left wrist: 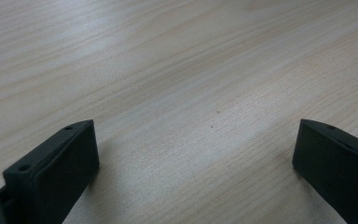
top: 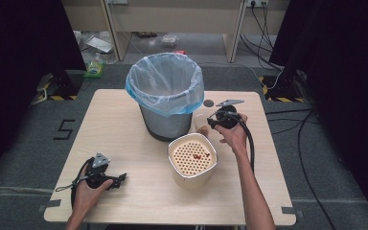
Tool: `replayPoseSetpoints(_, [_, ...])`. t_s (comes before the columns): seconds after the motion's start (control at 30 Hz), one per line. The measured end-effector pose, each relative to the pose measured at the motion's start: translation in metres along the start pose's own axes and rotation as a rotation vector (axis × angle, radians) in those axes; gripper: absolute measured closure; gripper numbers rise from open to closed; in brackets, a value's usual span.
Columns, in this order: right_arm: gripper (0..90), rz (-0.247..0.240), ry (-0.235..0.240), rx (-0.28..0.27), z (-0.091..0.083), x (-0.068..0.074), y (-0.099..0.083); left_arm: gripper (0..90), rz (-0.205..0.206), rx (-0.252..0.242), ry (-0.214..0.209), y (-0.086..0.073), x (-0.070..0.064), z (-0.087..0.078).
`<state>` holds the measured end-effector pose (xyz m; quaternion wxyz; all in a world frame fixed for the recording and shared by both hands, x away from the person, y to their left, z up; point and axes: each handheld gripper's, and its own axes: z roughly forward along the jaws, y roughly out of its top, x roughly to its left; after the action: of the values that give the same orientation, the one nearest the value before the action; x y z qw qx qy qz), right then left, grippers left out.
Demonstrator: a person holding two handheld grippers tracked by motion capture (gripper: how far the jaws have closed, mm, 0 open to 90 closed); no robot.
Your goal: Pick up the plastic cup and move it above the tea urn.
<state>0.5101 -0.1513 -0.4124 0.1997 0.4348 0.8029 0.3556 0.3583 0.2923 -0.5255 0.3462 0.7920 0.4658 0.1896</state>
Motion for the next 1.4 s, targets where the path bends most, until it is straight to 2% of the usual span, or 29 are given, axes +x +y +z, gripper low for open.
replayPoseSetpoints(0.17, [62.3,-0.003,0.006,0.018,0.012,0.002,0.003,0.0,0.000,0.000,0.000,0.000,0.000,0.000])
replayPoseSetpoints(0.2, [66.2,0.015,0.015,0.016,0.017,0.001,0.003,0.0,0.000,0.000,0.000,0.000,0.000,0.000])
replayPoseSetpoints(0.27, [68.3,0.014,0.012,0.032,0.022,-0.002,0.001,0.0,0.000,0.000,0.000,0.000,0.000,0.000])
replayPoseSetpoints(0.57, [72.4,0.002,0.007,0.093,0.029,-0.007,-0.005,0.0,0.000,0.000,0.000,0.000,0.000,0.000])
replayPoseSetpoints(0.73, [73.6,0.005,0.021,0.132,0.032,-0.008,-0.012,0.0,0.000,0.000,0.000,0.000,0.000,0.000])
replayPoseSetpoints(0.8, [79.9,0.033,0.057,0.122,0.034,-0.010,-0.019,0.0,0.000,0.000,0.000,0.000,0.000,0.000])
replayPoseSetpoints(0.87, [80.6,0.030,0.059,0.121,0.034,-0.010,-0.020,0.0,0.000,0.000,0.000,0.000,0.000,0.000])
replayPoseSetpoints(0.9, [82.0,0.037,0.067,0.110,0.033,-0.011,-0.022,0.0,0.000,0.000,0.000,0.000,0.000,0.000])
replayPoseSetpoints(0.93, [85.1,0.045,0.088,0.077,0.030,-0.011,-0.023,0.0,0.000,0.000,0.000,0.000,0.000,0.000])
replayPoseSetpoints(0.97, [85.1,0.045,0.088,0.077,0.030,-0.011,-0.023,0.0,0.000,0.000,0.000,0.000,0.000,0.000])
replayPoseSetpoints(1.0, [87.2,0.042,0.093,0.050,0.026,-0.011,-0.021,0.0,0.000,0.000,0.000,0.000,0.000,0.000])
replayPoseSetpoints(1.07, [87.3,0.021,0.075,0.037,0.022,-0.012,-0.020,0.0,0.000,0.000,0.000,0.000,0.000,0.000])
replayPoseSetpoints(1.3, [87.4,0.005,0.028,-0.008,0.012,-0.016,-0.017,0.0,0.000,0.000,0.001,0.000,0.000,0.000])
replayPoseSetpoints(1.4, [87.4,-0.003,0.002,-0.036,0.002,-0.019,-0.013,0.0,0.000,0.000,0.001,0.000,0.000,0.000])
